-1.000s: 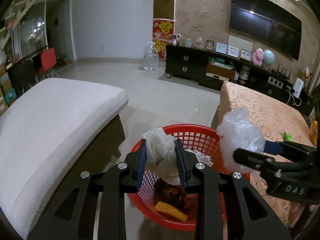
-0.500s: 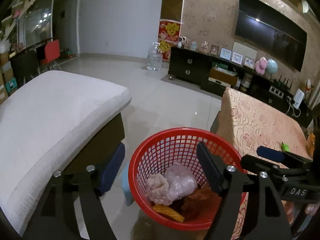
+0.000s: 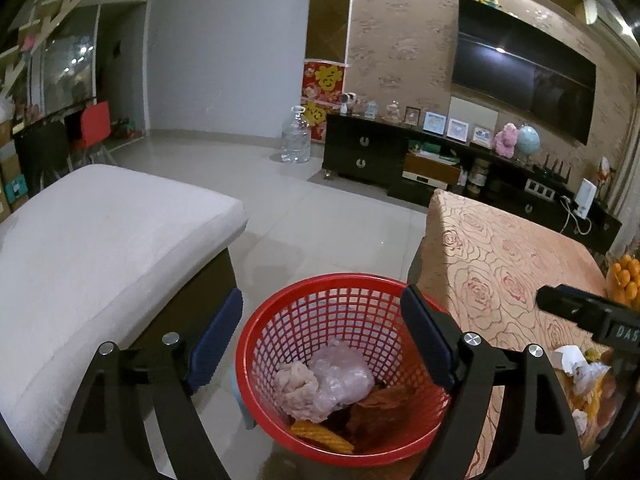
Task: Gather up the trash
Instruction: 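Open both grippers to drop the net and bag into the wastebasket, then move both grippers back to the trash pile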
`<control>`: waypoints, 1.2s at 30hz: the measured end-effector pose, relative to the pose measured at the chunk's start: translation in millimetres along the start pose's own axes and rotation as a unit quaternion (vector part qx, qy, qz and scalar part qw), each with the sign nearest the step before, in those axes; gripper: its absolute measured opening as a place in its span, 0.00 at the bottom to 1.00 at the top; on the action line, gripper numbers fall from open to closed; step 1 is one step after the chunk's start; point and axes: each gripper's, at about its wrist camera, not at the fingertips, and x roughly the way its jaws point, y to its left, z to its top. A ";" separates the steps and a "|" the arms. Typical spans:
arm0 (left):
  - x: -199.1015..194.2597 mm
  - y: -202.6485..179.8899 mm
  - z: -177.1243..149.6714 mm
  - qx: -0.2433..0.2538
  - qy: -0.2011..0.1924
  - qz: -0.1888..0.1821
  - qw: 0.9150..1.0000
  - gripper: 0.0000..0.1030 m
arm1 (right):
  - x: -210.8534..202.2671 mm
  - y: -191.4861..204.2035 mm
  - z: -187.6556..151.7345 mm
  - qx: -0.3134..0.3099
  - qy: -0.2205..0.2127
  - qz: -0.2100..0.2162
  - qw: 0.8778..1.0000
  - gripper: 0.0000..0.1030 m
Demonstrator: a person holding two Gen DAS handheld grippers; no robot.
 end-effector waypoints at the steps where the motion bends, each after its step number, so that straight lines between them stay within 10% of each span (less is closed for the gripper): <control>1: -0.3 -0.6 -0.2 0.000 0.000 -0.002 1.000 0.76 | -3.9 -4.1 -0.5 0.000 -0.004 -0.009 1.000 0.79; 22: -4.9 -83.3 -23.7 0.087 0.011 -0.077 0.993 0.76 | -126.0 -147.3 -87.9 0.135 -0.062 -0.189 0.971 0.79; 36: -6.2 -167.2 -82.1 0.160 0.064 -0.195 0.966 0.76 | -151.1 -182.2 -116.6 0.196 -0.072 -0.212 0.955 0.79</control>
